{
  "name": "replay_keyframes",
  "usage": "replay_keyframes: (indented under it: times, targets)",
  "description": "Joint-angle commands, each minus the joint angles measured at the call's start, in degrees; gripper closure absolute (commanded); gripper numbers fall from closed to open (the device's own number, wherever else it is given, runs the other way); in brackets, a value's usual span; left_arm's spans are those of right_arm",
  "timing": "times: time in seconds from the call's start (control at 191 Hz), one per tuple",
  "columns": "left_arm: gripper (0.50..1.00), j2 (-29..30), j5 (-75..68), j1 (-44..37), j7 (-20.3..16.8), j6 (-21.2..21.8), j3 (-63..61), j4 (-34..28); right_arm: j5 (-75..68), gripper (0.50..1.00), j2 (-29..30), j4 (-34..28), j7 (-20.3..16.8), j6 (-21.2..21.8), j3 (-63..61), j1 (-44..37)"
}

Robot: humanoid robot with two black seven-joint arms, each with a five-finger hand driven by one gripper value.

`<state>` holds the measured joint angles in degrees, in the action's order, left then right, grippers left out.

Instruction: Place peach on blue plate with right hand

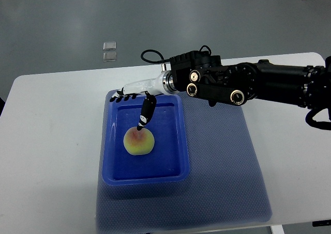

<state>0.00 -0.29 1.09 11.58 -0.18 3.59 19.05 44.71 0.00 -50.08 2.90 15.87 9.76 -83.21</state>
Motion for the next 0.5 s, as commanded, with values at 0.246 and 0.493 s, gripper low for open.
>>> replay_keyframes:
  times: [0.246, 0.493]
  targets:
    - [0.5, 0.0, 0.0, 0.0, 0.0, 0.0, -0.1, 0.0, -1.7, 0.568, -6.8, 0.1, 0.0, 0.2, -19.4, 1.1]
    - [0.5, 0.0, -0.1, 0.0, 0.0, 0.0, -0.1, 0.4, -13.9, 0.568, -14.3, 0.2, 2.6, -0.2, -45.4, 20.2]
